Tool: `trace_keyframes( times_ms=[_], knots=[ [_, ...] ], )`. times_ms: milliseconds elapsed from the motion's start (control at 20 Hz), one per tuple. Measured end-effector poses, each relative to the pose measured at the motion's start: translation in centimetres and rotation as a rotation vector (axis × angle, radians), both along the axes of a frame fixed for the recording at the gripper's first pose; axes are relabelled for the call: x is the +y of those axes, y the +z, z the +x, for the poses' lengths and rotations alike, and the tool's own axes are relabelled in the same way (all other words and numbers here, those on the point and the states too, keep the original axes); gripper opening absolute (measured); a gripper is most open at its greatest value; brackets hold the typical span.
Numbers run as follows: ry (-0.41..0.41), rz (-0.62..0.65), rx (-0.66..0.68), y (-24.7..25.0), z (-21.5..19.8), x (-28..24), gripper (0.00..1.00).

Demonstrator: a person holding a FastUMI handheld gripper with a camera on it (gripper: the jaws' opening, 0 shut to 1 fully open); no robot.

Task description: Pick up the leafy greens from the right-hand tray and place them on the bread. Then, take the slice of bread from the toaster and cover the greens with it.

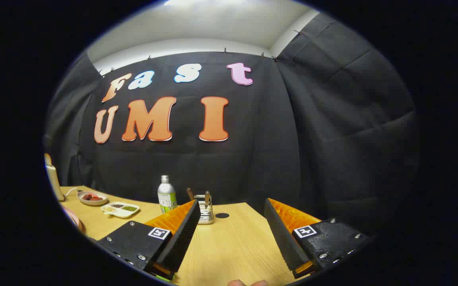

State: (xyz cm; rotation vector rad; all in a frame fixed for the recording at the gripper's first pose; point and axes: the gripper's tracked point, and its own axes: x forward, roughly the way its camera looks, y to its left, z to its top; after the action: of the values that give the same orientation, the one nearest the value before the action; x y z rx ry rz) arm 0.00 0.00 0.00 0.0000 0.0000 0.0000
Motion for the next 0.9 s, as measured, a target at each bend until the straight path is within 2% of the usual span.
trace_keyframes(
  times_ms=[200, 300, 400, 700, 900],
  knots=[
    [-0.02, -0.05, -0.011, 5.5, -2.2, 3.3, 0.97],
    [-0.033, -0.092, -0.06, 8.3, -3.9, 5.3, 0.97],
    [-0.004, -0.126, -0.106, 10.3, -5.7, 8.2, 0.97],
    [0.09, -0.118, -0.087, 11.1, -8.8, 16.0, 0.97],
    [0.123, -0.122, -0.077, 10.9, -9.8, 19.0, 0.97]
  ],
)
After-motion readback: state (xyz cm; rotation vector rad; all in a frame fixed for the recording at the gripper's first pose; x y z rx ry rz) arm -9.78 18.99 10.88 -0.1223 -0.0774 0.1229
